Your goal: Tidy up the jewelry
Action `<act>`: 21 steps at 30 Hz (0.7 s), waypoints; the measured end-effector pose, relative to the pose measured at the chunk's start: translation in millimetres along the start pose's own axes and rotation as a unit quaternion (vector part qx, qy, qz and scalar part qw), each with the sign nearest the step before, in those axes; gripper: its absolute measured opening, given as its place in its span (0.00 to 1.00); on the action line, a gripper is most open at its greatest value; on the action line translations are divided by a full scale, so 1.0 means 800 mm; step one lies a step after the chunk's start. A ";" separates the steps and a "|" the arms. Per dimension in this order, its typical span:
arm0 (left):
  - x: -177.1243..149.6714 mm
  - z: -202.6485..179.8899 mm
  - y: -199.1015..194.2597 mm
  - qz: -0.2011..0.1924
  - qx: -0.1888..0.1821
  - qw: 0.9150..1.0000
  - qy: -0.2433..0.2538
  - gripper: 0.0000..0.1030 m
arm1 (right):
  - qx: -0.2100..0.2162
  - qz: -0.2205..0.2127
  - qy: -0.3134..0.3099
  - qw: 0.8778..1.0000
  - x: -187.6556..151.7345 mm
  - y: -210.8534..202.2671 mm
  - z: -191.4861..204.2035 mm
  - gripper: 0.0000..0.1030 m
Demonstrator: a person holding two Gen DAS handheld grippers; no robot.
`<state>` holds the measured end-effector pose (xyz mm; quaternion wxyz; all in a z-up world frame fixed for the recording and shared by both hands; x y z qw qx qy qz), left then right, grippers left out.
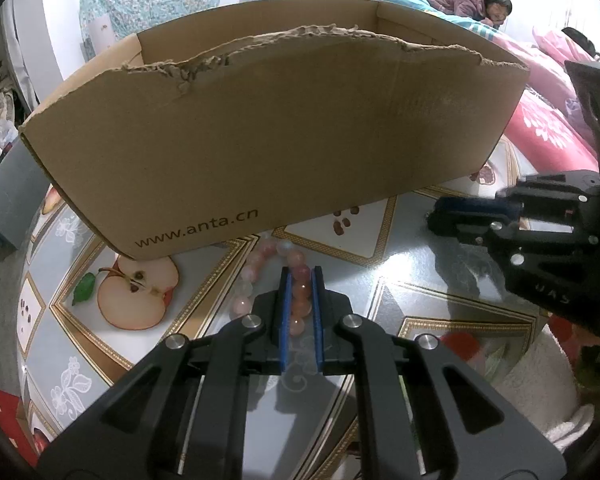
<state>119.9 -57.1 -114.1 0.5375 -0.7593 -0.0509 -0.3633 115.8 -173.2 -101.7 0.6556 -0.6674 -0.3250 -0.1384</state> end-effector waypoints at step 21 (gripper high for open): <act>0.001 0.000 0.003 -0.001 0.007 1.000 0.000 0.08 | 0.040 -0.025 0.094 0.994 0.012 -0.033 -0.027 0.05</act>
Point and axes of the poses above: each gripper's, at about its wrist camera, not at the fingertips, and y roughly the way its jaws point, z to its left, x to its top, the point moved 10 cm from there along y, roughly the way its jaws point, and after that the axes turned 12 degrees about -x, right-handed, at the moved point
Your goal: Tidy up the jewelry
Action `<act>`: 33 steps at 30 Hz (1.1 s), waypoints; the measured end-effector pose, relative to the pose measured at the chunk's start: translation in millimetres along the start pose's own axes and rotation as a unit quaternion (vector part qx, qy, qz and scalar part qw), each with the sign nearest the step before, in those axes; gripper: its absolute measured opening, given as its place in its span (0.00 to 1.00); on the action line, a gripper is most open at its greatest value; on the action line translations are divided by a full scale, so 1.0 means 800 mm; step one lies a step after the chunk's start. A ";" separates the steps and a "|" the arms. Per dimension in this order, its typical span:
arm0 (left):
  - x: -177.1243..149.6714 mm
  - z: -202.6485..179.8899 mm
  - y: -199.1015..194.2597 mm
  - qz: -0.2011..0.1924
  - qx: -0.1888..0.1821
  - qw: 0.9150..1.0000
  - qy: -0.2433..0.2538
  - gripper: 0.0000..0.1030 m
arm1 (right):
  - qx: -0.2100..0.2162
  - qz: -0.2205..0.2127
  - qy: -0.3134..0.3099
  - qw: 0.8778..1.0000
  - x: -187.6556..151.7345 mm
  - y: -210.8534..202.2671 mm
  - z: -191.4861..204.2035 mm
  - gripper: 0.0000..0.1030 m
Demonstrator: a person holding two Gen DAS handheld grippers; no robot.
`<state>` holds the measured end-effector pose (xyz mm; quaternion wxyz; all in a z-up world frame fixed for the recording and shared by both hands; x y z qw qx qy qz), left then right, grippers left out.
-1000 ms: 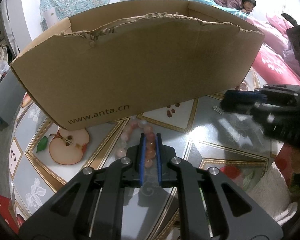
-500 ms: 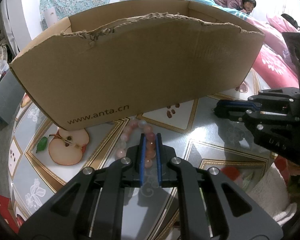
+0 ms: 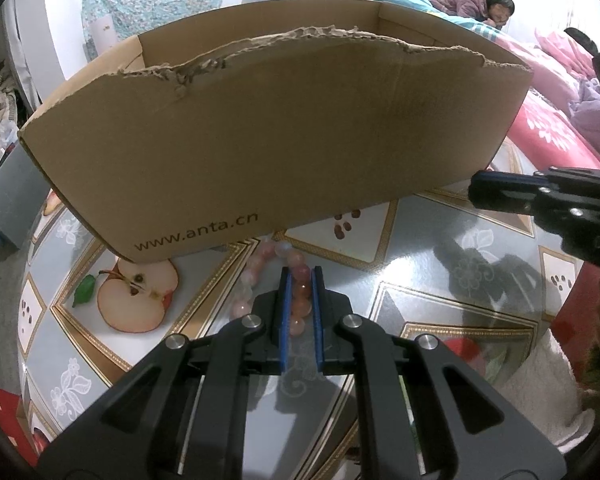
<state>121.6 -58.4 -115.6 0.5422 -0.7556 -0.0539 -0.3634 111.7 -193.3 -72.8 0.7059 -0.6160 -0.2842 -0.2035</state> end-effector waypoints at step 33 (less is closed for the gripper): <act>0.027 -0.017 -0.073 -0.070 -0.055 0.996 -0.023 0.08 | 0.027 -0.053 0.003 0.998 0.031 -0.056 0.007 0.05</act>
Point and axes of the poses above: each gripper's, at about its wrist camera, not at the fingertips, and y roughly the way its jaws point, z to its left, x to its top, the point moved 10 cm from there along y, roughly the way its jaws point, and after that the axes turned 12 degrees about -x, right-handed, at the moved point
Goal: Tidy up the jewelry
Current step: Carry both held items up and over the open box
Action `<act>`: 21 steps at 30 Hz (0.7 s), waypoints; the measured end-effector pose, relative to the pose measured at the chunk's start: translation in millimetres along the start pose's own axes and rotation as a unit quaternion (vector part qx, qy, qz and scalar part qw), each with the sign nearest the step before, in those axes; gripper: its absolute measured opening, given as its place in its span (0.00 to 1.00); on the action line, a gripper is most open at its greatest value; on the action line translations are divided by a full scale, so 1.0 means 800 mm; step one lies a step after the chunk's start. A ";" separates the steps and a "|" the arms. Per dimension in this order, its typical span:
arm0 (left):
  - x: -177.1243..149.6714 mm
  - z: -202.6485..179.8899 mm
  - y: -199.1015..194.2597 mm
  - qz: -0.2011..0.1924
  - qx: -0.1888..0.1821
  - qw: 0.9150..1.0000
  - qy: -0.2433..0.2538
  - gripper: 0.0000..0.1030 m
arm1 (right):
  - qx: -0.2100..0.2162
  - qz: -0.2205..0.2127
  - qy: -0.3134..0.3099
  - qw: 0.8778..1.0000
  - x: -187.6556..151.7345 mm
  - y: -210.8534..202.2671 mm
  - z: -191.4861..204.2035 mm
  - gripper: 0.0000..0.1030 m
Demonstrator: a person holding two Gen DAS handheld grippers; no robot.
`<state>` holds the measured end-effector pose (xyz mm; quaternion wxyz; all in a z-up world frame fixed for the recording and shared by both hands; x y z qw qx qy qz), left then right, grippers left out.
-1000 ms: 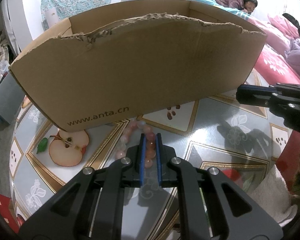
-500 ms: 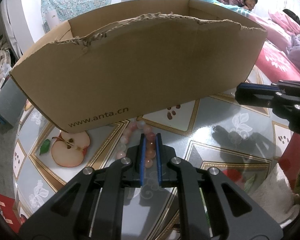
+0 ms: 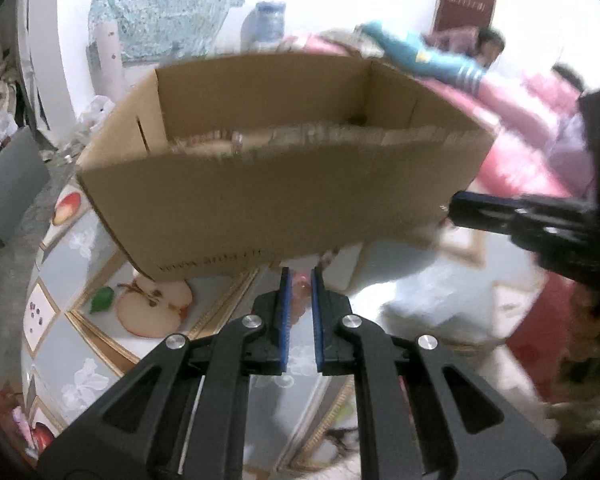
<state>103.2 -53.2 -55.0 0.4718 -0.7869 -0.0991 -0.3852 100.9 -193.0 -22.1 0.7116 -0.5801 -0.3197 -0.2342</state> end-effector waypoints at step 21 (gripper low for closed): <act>0.160 0.040 -0.075 -0.062 -0.071 0.996 -0.010 0.08 | -0.009 -0.009 -0.028 1.000 0.160 0.009 -0.017 0.05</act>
Point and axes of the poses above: each gripper's, at about its wrist camera, not at the fingertips, and y roughly the way its jaws point, z to its left, x to its top, the point moved 10 cm from there along y, roughly the way its jaws point, and after that the axes turned 12 degrees about -x, right-handed, at the moved point
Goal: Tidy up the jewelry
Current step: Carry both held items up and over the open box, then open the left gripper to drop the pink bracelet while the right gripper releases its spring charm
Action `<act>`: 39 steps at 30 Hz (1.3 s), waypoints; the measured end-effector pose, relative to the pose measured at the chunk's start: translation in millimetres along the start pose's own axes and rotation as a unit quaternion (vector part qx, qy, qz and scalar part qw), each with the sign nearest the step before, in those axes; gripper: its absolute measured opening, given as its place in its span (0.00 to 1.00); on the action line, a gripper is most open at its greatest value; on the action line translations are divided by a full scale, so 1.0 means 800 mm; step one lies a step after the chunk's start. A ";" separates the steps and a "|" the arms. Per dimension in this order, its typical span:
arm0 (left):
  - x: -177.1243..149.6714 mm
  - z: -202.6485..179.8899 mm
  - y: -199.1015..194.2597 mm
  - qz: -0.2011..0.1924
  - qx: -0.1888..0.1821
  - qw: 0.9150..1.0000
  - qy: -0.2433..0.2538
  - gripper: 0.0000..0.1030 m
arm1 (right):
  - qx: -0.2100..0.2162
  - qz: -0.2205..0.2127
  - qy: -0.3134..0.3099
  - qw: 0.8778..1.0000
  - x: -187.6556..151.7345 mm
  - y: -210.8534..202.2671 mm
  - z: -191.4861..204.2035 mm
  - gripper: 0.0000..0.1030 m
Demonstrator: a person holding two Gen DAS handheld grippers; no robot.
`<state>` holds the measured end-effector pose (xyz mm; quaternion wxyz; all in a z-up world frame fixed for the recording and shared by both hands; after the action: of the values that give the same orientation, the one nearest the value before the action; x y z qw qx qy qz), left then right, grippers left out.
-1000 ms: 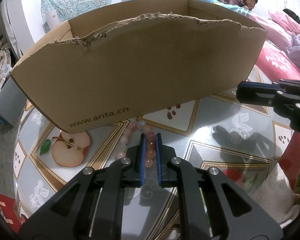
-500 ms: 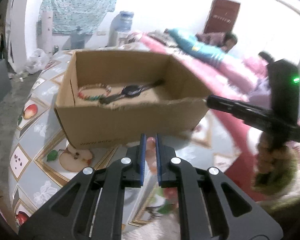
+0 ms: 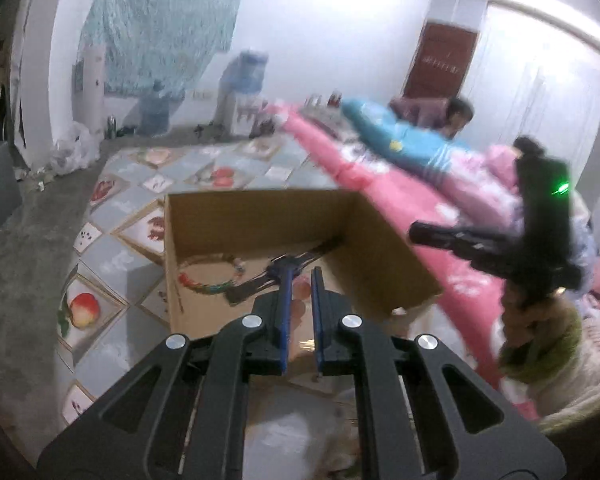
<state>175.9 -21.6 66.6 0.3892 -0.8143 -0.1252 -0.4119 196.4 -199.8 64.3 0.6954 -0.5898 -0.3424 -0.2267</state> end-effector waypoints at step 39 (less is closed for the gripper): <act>-0.001 0.104 0.020 0.059 0.105 0.992 -0.037 0.74 | -0.051 0.101 0.056 0.992 0.014 0.046 -0.090 0.36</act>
<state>231.1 29.3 27.8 0.4916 -0.7897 -0.1338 -0.3419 245.8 -261.9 43.3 0.7015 -0.6426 -0.2299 -0.2054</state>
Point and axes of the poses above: each gripper's, at about its wrist camera, not at the fingertips, and y roughly the way its jaws point, z to its left, x to its top, the point moved 10 cm from there along y, roughly the way its jaws point, and after that the axes turned 12 degrees about -x, right-handed, at the moved point
